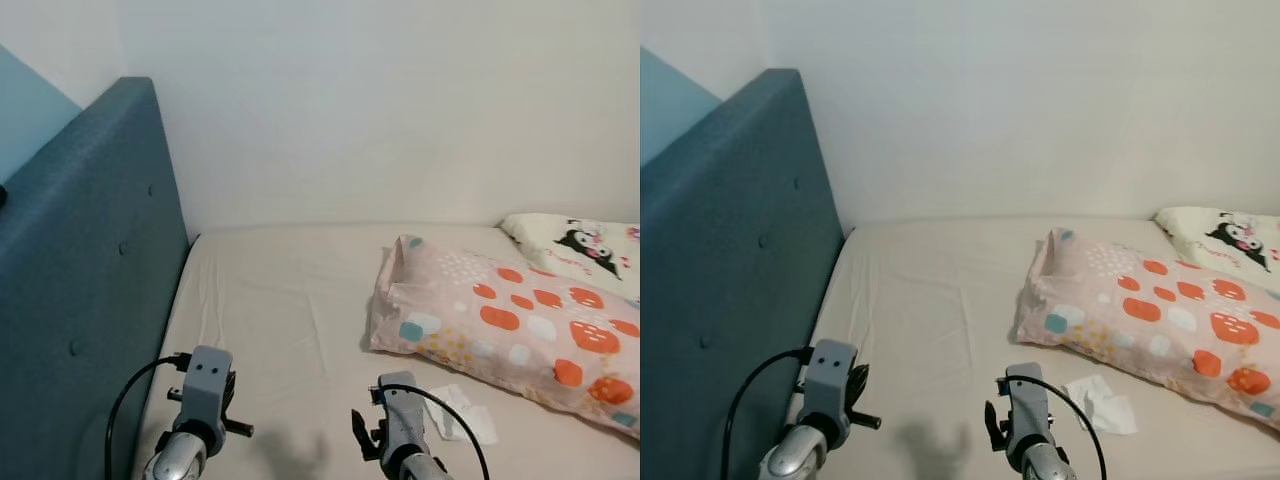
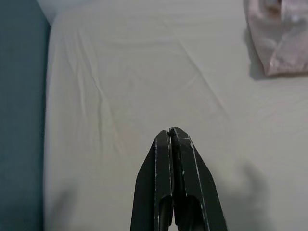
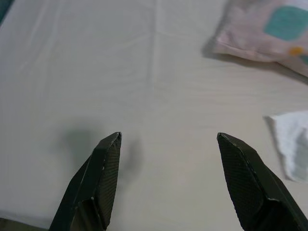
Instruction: Clean up the room
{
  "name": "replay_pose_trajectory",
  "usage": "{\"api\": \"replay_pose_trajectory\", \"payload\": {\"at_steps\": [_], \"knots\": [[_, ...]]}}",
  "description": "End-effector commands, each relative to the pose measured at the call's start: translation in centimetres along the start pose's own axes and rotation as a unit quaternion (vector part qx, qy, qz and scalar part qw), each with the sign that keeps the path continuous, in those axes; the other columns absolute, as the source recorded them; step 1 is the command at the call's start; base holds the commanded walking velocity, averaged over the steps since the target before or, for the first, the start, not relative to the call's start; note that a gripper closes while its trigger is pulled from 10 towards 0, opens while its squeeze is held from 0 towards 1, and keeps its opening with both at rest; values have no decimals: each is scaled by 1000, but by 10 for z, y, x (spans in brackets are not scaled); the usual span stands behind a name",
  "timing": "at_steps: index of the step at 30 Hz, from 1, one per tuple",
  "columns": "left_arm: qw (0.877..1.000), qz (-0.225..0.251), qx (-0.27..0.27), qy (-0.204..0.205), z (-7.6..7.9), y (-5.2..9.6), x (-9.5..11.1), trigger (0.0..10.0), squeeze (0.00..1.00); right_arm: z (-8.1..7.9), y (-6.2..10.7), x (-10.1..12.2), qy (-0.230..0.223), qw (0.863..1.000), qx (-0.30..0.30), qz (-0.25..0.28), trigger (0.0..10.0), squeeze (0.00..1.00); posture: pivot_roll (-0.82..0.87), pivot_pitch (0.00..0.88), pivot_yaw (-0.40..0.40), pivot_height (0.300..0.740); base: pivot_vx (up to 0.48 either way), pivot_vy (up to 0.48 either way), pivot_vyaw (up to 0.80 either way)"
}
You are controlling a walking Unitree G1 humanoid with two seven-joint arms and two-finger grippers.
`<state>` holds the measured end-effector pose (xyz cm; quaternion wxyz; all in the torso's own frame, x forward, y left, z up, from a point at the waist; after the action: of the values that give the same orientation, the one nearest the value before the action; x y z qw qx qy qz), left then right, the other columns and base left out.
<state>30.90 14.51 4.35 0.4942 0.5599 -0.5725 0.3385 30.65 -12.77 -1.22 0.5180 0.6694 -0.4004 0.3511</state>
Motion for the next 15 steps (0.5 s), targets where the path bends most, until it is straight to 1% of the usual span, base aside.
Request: {"api": "replay_pose_trajectory", "payload": {"at_steps": [1,7,8,10,12,15], "knots": [[1000,-6,-11,-6,6,0,-2,10000,0,6,3,-6,-10,1000,-10,-9,10000,0,44,112,-51,735,0,-352,0],[1000,-8,-7,-7,4,0,-3,10000,0,7,3,-6,-10,1000,-11,-9,10000,0,43,115,-52,735,0,-329,0],[1000,-9,-6,-8,4,0,-3,10000,0,7,3,-6,-10,1000,-11,-9,10000,0,43,115,-52,735,0,0,0],[999,-31,-4,-7,2,-1,-9,10000,0,7,3,-6,-9,1000,-11,-9,10000,0,43,115,-52,735,0,0,0],[999,-35,-3,-6,2,-1,-10,10000,0,7,3,-6,-9,1000,-11,-9,10000,0,43,115,-52,735,0,0,0],[999,-37,-1,-4,1,-1,-11,10000,0,7,3,-5,-9,1000,-11,-8,10000,0,42,115,-51,735,0,466,0]]}}
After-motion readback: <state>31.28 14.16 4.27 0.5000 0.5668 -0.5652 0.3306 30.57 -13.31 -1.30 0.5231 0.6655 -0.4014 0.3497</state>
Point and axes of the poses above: a point about 5 cm out from each wrist's last joint towards the gripper, its own y axis pointing back from the gripper into the wrist, its own x axis along the axis of the wrist's last joint, z = x × y, the point moved 4 cm from there along -y, pointing out of the wrist towards the gripper, and after that the axes turned 13 degrees about -y, right-handed, at the moved point
